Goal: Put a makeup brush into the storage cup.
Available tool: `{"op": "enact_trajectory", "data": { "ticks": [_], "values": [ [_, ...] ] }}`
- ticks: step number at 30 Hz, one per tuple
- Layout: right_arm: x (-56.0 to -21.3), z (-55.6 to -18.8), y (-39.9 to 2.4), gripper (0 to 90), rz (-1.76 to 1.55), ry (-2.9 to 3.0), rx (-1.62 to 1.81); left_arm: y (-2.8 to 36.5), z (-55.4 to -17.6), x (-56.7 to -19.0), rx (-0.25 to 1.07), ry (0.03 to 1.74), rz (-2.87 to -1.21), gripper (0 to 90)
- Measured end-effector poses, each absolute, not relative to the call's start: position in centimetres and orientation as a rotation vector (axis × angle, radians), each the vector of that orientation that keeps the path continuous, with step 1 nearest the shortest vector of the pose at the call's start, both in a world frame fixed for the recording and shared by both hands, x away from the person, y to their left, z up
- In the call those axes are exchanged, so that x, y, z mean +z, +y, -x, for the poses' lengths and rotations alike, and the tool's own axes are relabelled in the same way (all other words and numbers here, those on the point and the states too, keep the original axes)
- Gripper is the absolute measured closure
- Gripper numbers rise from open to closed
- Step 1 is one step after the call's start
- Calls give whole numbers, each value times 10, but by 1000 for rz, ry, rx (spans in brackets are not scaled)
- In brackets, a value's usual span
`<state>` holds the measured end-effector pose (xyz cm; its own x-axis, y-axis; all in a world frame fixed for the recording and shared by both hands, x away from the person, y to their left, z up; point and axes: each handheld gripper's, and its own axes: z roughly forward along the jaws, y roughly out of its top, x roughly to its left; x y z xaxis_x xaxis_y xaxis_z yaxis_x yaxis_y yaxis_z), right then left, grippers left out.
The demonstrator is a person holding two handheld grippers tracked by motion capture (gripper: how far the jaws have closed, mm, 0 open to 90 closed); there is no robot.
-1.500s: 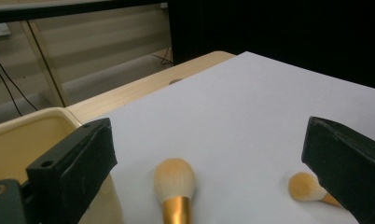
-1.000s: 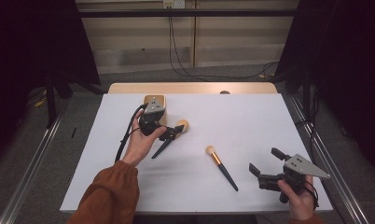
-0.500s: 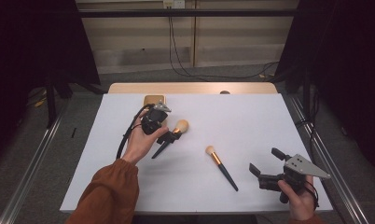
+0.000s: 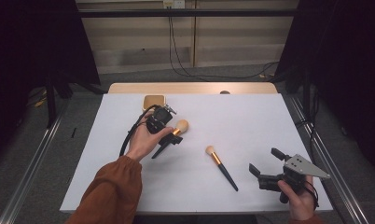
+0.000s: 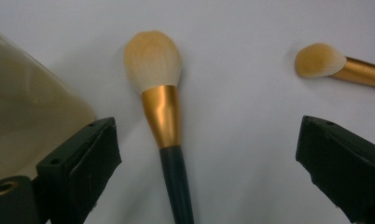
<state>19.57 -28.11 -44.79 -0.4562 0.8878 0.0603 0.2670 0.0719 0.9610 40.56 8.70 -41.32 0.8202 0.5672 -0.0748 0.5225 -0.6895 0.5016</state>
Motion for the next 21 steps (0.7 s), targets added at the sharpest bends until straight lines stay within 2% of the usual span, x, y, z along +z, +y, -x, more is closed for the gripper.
{"op": "enact_trajectory", "data": {
  "ticks": [3, 7, 10, 14, 21],
  "values": [
    [-448, -196, -281, 3, -1145, 1785, 1406, 85, -409, -416, 71, 824, -2528, 57],
    [-448, -196, -281, 3, -1135, 1795, 1391, 82, -416, -420, 105, 847, -2581, 54],
    [-448, -196, -280, 3, -1127, 1801, 1391, 79, -420, -425, 69, 845, -2641, 51],
    [-449, -196, -280, 3, -1127, 1805, 1392, 76, -424, -429, 116, 869, -2641, 44],
    [-449, -196, -279, 3, -1130, 1804, 1393, 69, -429, -438, 88, 879, -2681, 46]
  ]
}}
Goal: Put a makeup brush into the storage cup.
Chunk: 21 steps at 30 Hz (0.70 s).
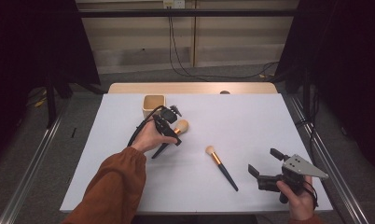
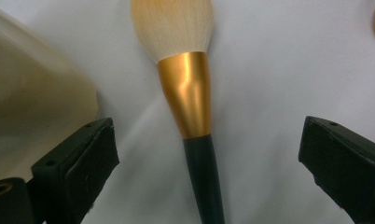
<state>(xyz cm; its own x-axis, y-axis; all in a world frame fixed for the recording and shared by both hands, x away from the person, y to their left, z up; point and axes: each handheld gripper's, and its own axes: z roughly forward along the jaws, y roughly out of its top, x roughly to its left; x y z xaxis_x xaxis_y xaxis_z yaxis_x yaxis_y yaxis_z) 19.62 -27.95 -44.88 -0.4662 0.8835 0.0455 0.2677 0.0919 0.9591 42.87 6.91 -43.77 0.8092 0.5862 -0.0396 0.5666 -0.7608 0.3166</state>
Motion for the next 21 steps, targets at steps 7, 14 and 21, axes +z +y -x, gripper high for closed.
{"op": "enact_trajectory", "data": {
  "ticks": [7, 14, 21],
  "values": [
    [-449, -196, -279, 3, -1130, 1807, 1396, 67, -433, -444, 58, 899, -2722, 119],
    [-449, -197, -280, 3, -1133, 1810, 1392, 64, -438, -451, 44, 939, -2743, 188],
    [-449, -197, -279, 3, -1122, 1819, 1387, 62, -440, -455, 14, 960, -2735, 283]
  ]
}}
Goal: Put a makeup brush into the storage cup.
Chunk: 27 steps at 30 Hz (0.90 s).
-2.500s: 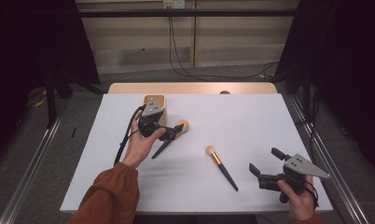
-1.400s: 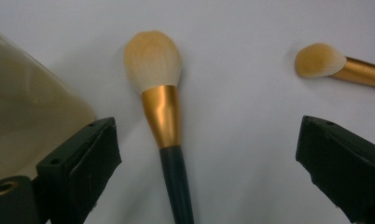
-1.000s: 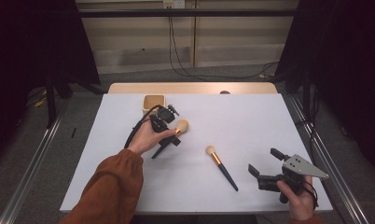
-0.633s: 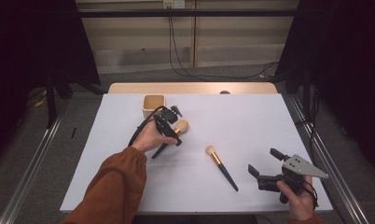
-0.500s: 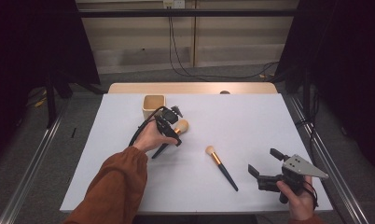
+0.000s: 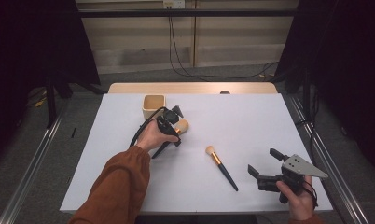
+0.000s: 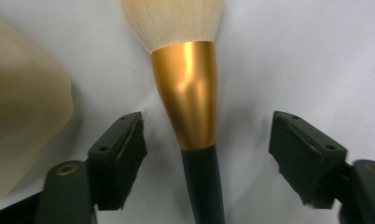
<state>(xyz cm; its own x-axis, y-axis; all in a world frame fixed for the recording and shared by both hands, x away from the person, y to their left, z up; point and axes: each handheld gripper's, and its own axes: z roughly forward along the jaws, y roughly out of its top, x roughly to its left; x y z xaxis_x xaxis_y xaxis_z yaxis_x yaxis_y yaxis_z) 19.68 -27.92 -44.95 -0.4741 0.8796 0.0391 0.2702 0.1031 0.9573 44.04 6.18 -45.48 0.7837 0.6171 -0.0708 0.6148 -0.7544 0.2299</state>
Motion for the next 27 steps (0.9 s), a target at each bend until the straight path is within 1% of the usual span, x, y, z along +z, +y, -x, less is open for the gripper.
{"op": "enact_trajectory", "data": {
  "ticks": [1, 2, 3, 4, 5, 7, 8, 9, 10, 12, 13, 19, 21, 27],
  "values": [
    [-449, -197, -279, 3, -1123, 1818, 1388, 61, -440, -455, 21, 968, -2738, 290],
    [-449, -196, -279, 3, -1126, 1814, 1396, 61, -440, -454, 36, 960, -2751, 345],
    [-449, -196, -279, 3, -1126, 1814, 1396, 61, -441, -454, 39, 956, -2758, 345],
    [-449, -196, -279, 3, -1123, 1816, 1393, 61, -441, -454, 42, 965, -2751, 372],
    [-449, -196, -279, 3, -1123, 1816, 1393, 62, -442, -454, 40, 967, -2751, 372],
    [-449, -196, -279, 2, -1118, 1821, 1390, 62, -442, -454, 44, 979, -2751, 408],
    [-449, -196, -279, 3, -1122, 1824, 1389, 62, -443, -453, 39, 983, -2760, 408],
    [-450, -197, -278, 3, -1129, 1834, 1394, 62, -444, -452, 45, 990, -2764, 474],
    [-450, -197, -278, 3, -1129, 1834, 1394, 62, -445, -452, 36, 1010, -2761, 474],
    [-450, -196, -278, 2, -1124, 1835, 1393, 63, -446, -451, 36, 1007, -2766, 528],
    [-450, -196, -278, 2, -1123, 1835, 1393, 63, -446, -451, 38, 1006, -2769, 528],
    [-450, -196, -278, 2, -1124, 1838, 1391, 61, -446, -450, 18, 1025, -2790, 687],
    [-450, -196, -278, 2, -1121, 1841, 1390, 62, -446, -450, 9, 1026, -2784, 705],
    [-451, -196, -278, 2, -1125, 1841, 1389, 64, -447, -450, -5, 1019, -2780, 707]
  ]
}}
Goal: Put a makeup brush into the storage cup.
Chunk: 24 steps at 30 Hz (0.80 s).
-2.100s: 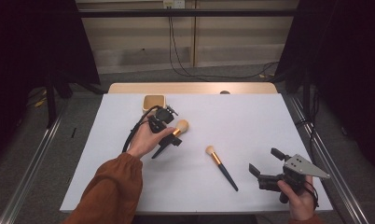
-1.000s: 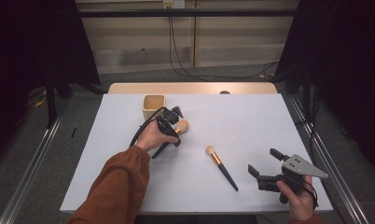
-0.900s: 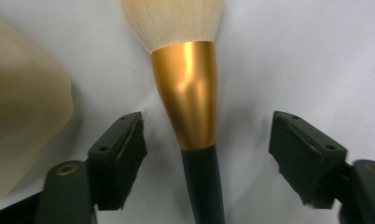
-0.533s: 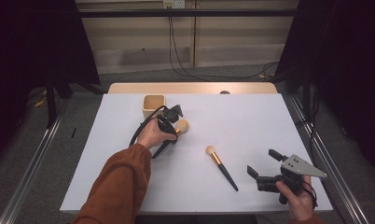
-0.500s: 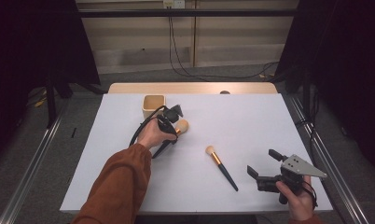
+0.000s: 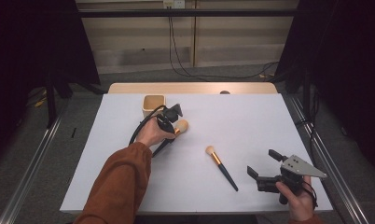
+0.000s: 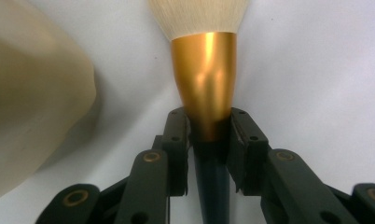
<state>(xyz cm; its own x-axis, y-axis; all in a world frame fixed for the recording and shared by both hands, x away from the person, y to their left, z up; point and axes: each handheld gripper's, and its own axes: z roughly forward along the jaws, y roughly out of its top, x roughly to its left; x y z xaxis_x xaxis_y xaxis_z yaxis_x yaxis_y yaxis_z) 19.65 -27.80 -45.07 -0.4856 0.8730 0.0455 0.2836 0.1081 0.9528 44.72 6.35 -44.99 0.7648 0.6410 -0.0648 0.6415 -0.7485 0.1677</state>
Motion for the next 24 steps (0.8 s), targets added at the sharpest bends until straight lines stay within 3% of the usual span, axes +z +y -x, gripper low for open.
{"op": "enact_trajectory", "data": {
  "ticks": [24],
  "values": [
    [-451, -197, -278, 2, -1124, 1842, 1387, 72, -448, -447, -2, 1051, -2722, 721]
  ]
}}
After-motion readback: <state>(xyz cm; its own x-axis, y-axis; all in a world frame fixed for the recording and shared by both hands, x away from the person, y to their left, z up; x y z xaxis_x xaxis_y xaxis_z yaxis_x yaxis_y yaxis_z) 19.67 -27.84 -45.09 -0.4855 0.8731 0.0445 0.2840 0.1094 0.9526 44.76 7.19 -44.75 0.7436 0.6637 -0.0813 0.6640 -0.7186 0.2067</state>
